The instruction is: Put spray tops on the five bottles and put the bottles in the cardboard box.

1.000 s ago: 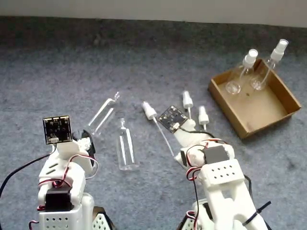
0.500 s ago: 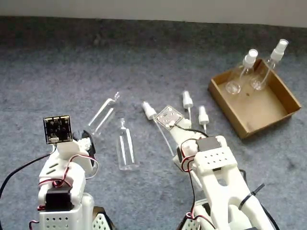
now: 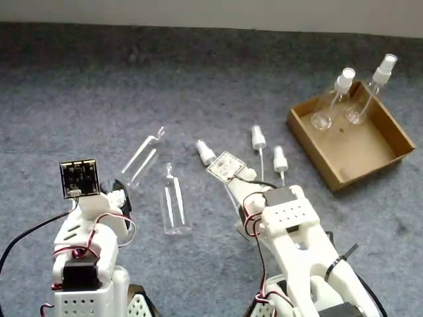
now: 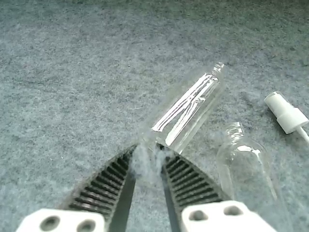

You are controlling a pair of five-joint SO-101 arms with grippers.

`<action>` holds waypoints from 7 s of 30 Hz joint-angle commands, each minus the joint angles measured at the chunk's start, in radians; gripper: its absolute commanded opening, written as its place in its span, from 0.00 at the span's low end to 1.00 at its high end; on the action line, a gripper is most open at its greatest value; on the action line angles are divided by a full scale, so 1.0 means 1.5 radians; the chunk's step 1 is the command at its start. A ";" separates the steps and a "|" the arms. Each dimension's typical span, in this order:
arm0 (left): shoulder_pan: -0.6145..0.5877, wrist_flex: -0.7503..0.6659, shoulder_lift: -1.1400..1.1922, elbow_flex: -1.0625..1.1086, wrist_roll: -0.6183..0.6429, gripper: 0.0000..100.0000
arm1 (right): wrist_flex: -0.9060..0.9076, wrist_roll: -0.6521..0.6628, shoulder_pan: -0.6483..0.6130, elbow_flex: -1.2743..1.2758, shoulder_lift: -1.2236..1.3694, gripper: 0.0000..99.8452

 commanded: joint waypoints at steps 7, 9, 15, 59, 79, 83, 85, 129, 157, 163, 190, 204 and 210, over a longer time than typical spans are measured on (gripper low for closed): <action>0.001 -0.013 -0.005 -0.005 -0.006 0.01 | 0.003 -0.003 -0.008 -0.034 -0.003 0.23; 0.001 -0.013 -0.005 -0.005 -0.006 0.01 | 0.003 -0.003 -0.008 -0.034 -0.003 0.23; 0.001 -0.013 -0.005 -0.005 -0.006 0.01 | 0.004 -0.003 -0.029 -0.034 -0.003 0.23; 0.041 -0.001 0.002 -0.106 -0.131 0.00 | 0.016 -0.263 -0.009 -0.002 -0.593 0.13; 0.057 0.048 0.370 -0.403 -0.195 0.01 | -0.119 -0.361 0.044 0.148 -0.593 0.13; 0.143 0.049 0.467 -0.451 -0.194 0.01 | -0.125 -0.368 0.044 0.156 -0.594 0.13; 0.188 0.049 0.515 -0.476 -0.192 0.01 | -0.125 -0.405 0.044 0.157 -0.594 0.13; 0.304 0.049 1.612 -1.222 0.354 0.21 | -0.181 -0.431 0.122 0.217 -0.594 0.13; 0.334 0.343 1.622 -1.566 0.392 0.03 | -0.182 -0.426 0.120 0.215 -0.594 0.13; 0.321 0.462 1.623 -1.790 0.392 0.03 | -0.252 -0.426 0.077 0.218 -0.594 0.13; 0.302 0.457 1.101 -1.508 0.109 0.03 | -0.495 -0.426 -0.078 0.273 -0.593 0.13; 0.393 -0.014 0.884 -1.108 0.109 0.03 | -0.495 -0.301 -0.077 0.326 -0.594 0.13; 0.397 -0.307 0.775 -0.867 0.110 0.03 | -0.500 -0.314 -0.078 0.326 -0.594 0.13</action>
